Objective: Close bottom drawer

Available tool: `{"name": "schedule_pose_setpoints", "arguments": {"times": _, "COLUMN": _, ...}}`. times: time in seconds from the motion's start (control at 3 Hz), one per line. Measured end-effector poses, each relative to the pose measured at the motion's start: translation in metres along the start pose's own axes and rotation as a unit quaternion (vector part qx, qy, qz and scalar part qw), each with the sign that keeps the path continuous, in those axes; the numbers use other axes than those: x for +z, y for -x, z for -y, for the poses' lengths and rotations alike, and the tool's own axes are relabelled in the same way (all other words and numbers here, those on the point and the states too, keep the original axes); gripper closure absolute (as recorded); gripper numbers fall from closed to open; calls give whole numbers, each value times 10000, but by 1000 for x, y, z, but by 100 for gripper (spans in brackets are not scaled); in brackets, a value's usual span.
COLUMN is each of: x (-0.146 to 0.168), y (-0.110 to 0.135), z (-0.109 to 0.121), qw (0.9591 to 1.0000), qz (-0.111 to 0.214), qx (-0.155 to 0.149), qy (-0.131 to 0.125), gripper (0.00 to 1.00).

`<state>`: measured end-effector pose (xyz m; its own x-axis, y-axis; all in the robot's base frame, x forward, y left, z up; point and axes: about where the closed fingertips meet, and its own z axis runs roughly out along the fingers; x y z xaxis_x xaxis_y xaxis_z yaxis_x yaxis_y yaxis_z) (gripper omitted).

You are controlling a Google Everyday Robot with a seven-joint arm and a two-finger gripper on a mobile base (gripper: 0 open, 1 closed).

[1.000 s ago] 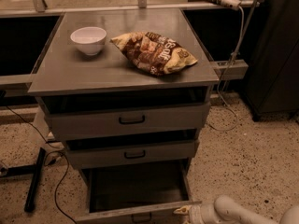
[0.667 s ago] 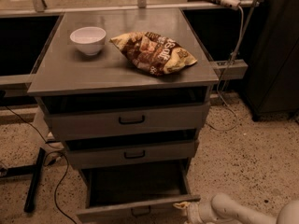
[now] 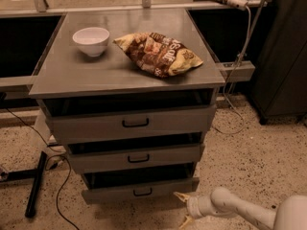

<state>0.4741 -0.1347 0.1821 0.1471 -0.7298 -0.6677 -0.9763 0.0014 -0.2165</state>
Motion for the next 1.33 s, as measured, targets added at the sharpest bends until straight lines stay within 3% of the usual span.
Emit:
{"name": "schedule_pose_setpoints", "arguments": {"times": 0.33, "x": 10, "y": 3, "z": 42, "qw": 9999, "qz": -66, "qx": -139, "qy": -43, "gripper": 41}}
{"name": "schedule_pose_setpoints", "arguments": {"times": 0.67, "x": 20, "y": -9, "z": 77, "qw": 9996, "qz": -203, "qx": -27, "qy": -170, "gripper": 39}}
{"name": "schedule_pose_setpoints", "arguments": {"times": 1.33, "x": 26, "y": 2, "z": 100, "qw": 9996, "qz": -142, "qx": -111, "qy": -206, "gripper": 0}}
